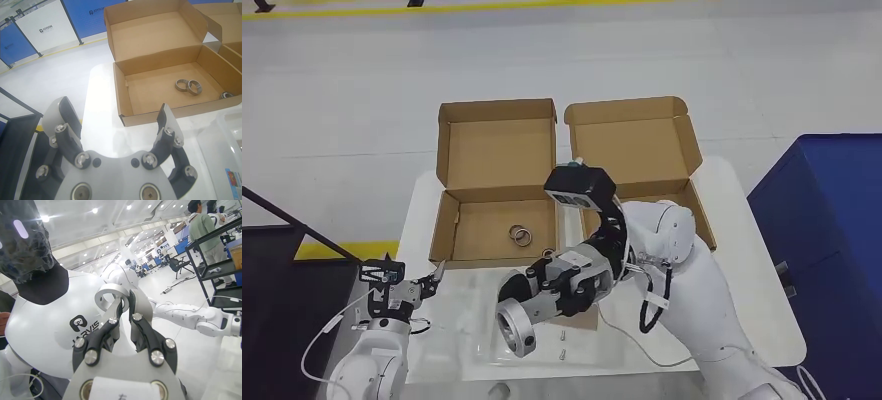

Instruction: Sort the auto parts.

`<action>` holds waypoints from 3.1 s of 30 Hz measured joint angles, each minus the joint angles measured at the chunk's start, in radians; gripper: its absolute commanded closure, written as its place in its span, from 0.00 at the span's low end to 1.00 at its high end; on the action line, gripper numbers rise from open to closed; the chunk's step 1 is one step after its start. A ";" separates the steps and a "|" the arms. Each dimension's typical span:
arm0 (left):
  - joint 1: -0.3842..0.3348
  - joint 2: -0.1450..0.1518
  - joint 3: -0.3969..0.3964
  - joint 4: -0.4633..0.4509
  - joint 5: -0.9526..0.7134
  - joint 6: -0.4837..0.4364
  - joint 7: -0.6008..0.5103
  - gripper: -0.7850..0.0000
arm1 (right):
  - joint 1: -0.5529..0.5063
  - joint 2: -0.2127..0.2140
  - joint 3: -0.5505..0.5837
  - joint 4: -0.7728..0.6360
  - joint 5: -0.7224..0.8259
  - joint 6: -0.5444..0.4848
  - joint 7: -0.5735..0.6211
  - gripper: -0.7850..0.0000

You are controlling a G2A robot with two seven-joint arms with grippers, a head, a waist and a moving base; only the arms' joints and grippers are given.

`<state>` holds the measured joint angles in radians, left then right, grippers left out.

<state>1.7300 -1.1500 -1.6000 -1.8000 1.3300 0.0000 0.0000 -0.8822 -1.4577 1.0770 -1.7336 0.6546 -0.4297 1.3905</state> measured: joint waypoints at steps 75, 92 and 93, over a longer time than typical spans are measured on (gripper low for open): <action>0.000 0.000 0.000 0.000 0.000 0.000 0.000 0.00 | 0.684 -0.358 -0.524 1.409 -1.102 -0.012 -0.641 1.00; 0.000 0.000 0.000 0.000 0.000 0.000 0.000 0.00 | 0.405 -0.047 -0.271 0.833 -0.931 -0.582 -0.582 1.00; 0.000 0.000 0.000 0.000 0.000 0.000 0.000 0.00 | 0.371 -0.021 -0.253 0.773 -0.935 -0.583 -0.583 1.00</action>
<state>1.7300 -1.1500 -1.6000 -1.8000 1.3300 0.0000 0.0000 -0.5111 -1.4783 0.8243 -0.9604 -0.2805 -1.0122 0.8077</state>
